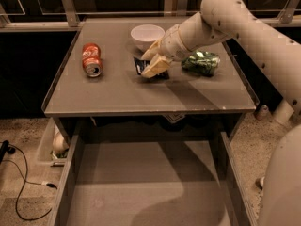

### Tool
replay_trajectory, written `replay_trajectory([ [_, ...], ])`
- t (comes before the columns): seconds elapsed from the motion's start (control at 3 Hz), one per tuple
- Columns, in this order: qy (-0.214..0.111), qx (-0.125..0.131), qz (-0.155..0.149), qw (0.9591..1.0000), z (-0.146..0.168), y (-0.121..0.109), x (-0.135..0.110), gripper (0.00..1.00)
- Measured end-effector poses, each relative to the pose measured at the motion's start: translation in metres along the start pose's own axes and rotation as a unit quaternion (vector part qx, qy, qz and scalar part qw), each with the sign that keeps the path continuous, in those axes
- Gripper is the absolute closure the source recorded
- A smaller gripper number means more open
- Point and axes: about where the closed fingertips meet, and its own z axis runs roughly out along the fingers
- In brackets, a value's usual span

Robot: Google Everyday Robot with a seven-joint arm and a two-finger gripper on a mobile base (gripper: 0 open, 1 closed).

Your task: Pick rxbar blueberry from top drawer and place on counter

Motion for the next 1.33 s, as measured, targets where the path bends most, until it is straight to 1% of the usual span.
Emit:
replay_trajectory([
  [0.33, 0.000, 0.000, 0.000, 1.0000, 0.0003, 0.0001, 0.0000, 0.81],
  [1.33, 0.000, 0.000, 0.000, 1.0000, 0.0003, 0.0001, 0.0000, 0.12],
])
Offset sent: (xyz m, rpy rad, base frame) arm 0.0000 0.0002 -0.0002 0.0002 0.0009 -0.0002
